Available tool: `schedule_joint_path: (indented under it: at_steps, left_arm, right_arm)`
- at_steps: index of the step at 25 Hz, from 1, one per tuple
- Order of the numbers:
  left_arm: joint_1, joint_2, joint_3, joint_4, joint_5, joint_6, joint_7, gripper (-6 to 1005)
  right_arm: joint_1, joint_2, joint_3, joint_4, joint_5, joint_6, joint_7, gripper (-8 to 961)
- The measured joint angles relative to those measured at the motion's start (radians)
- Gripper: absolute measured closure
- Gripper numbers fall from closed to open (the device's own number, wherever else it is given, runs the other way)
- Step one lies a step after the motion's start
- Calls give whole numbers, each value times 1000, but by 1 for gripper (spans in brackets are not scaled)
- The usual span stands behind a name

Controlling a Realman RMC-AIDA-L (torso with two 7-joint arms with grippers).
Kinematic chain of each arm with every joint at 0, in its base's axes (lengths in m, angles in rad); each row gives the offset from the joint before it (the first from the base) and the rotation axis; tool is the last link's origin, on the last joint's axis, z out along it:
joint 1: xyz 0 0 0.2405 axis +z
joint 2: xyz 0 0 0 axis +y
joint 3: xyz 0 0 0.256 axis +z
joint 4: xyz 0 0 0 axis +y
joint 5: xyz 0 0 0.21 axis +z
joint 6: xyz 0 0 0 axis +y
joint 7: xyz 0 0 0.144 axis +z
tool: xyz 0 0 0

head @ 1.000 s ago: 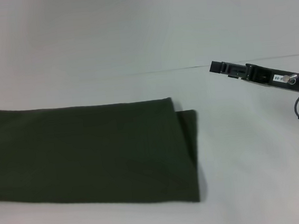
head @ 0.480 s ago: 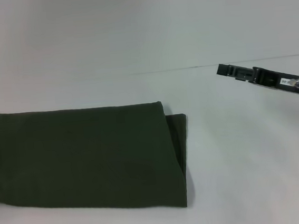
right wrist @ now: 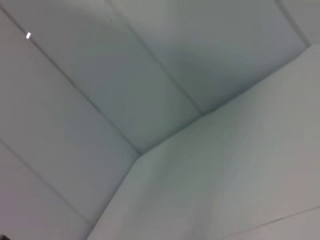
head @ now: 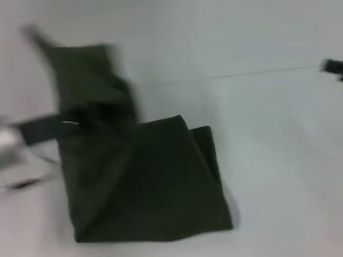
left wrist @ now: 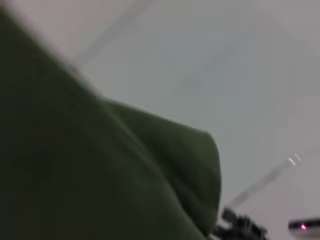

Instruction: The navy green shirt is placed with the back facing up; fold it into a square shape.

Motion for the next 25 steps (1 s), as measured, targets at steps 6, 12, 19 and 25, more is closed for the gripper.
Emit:
schedule_joint_path:
  at_steps: [6,12,19,25]
  left_arm:
    - [-123,-47,247,-385,-98,-272,113,967]
    - [-183,-52,273,-588,-220,-266,283,906]
    - [-134,-45,257,-498,-290,-44,312,654]
    - [-5,-29,197,-301,-329,-148,290,494]
  right_arm:
    - [-83,-67,68,-11,40,-66,-4,33]
    - [-91,-99,81,-17,33,-71,-8,33]
    - [-70,-102,80,-17,14,-57,0,34]
    - [-6,-117,60,-17,-137,-39,116,34]
